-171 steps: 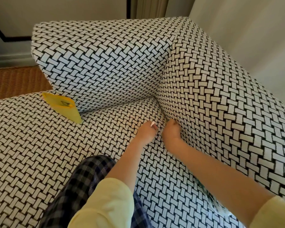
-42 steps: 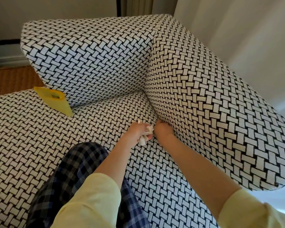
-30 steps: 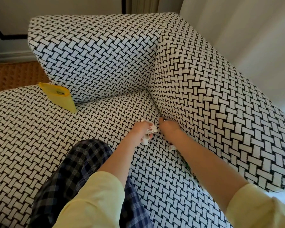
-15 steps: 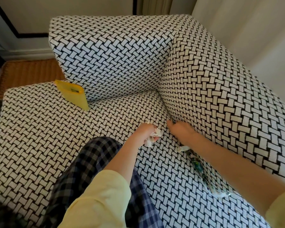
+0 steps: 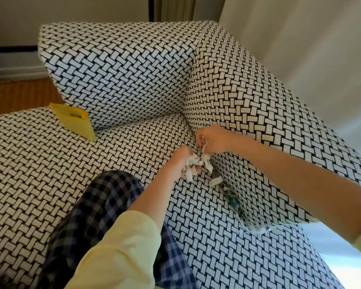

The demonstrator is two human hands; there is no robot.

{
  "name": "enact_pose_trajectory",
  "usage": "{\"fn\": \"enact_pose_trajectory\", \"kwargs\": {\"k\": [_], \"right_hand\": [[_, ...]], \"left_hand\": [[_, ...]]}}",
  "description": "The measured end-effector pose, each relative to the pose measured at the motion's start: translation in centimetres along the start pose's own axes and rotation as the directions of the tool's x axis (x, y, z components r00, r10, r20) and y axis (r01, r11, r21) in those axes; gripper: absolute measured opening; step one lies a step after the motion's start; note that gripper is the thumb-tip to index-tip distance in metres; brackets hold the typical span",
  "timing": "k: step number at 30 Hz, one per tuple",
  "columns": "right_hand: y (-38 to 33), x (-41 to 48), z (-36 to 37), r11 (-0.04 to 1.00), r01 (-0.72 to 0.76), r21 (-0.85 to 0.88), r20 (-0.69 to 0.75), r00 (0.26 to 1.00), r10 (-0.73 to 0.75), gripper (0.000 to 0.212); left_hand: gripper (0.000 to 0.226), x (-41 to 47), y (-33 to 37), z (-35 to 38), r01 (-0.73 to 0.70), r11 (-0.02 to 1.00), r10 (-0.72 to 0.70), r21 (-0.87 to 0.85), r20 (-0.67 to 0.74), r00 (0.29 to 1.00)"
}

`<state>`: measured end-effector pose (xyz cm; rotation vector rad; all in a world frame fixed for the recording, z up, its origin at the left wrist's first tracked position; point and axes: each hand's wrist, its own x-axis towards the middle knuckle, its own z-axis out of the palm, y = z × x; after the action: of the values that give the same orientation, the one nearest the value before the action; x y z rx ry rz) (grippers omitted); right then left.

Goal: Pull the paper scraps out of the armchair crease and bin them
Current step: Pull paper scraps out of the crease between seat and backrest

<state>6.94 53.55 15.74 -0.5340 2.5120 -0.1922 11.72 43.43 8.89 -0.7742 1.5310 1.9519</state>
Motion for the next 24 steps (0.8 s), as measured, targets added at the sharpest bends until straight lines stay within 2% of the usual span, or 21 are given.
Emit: {"fn": "enact_pose_trajectory", "kwargs": {"k": [2,4,7,9,12,13,14,15,17,19,21,24], "right_hand": [[-0.3,-0.6,-0.4,0.990,-0.019,0.137,-0.054,0.998,0.026,0.022],[-0.3,-1.0,-0.5,0.971,-0.017,0.237,-0.132,0.990,0.049,0.021],[-0.5,-0.8,0.3,0.947,-0.106,0.304,-0.163,0.973,0.161,0.017],[-0.8,-0.5,0.6,0.912,-0.211,0.351,-0.028,0.971,0.236,0.023],[-1.3,-0.7,0.3,0.762,-0.258,0.594,0.221,0.963,0.154,0.037],[-1.4,-0.8,0.3,0.775,-0.249,0.581,0.235,0.963,0.134,0.043],[-1.4,-0.9,0.6,0.828,-0.237,0.508,0.225,0.965,0.137,0.049],[-1.2,-0.8,0.9,0.896,-0.216,0.387,0.183,0.971,0.155,0.055],[-0.6,-0.7,1.9,0.978,-0.170,0.119,0.046,0.985,0.165,0.058],[0.3,-0.6,3.5,0.982,-0.154,-0.108,0.016,0.988,0.157,0.057],[1.0,-0.9,5.6,0.962,-0.116,-0.249,0.106,0.984,0.146,0.052],[1.8,-1.1,8.0,0.954,-0.093,-0.284,0.122,0.984,0.132,0.050]], "left_hand": [[0.033,0.0,0.2,0.4,-0.030,0.999,0.033,-0.030,0.085,0.996],[0.045,-0.1,0.5,1.0,-0.035,0.987,0.058,-0.154,0.145,0.988],[0.039,-0.1,1.1,1.8,-0.021,0.927,0.080,-0.374,0.145,0.986],[0.026,-0.3,0.9,1.9,-0.016,0.916,0.067,-0.402,0.114,0.991],[0.014,0.0,0.2,1.3,-0.009,0.913,0.031,-0.408,0.047,0.998],[0.014,0.0,0.1,1.1,-0.004,0.927,0.014,-0.376,0.025,1.000],[0.018,0.4,0.0,1.0,-0.024,0.962,0.014,-0.271,-0.038,0.999],[0.025,1.0,-0.3,0.9,-0.045,0.994,0.034,-0.096,-0.121,0.992],[0.032,1.8,-0.8,0.6,-0.050,0.964,0.122,0.260,-0.269,0.955],[0.031,2.0,-1.4,0.2,-0.014,0.937,0.125,0.350,-0.297,0.947],[0.030,2.0,-1.8,0.0,0.003,0.928,0.109,0.372,-0.279,0.954],[0.025,1.9,-2.1,0.2,-0.062,0.876,0.170,0.479,-0.185,0.968]]}}
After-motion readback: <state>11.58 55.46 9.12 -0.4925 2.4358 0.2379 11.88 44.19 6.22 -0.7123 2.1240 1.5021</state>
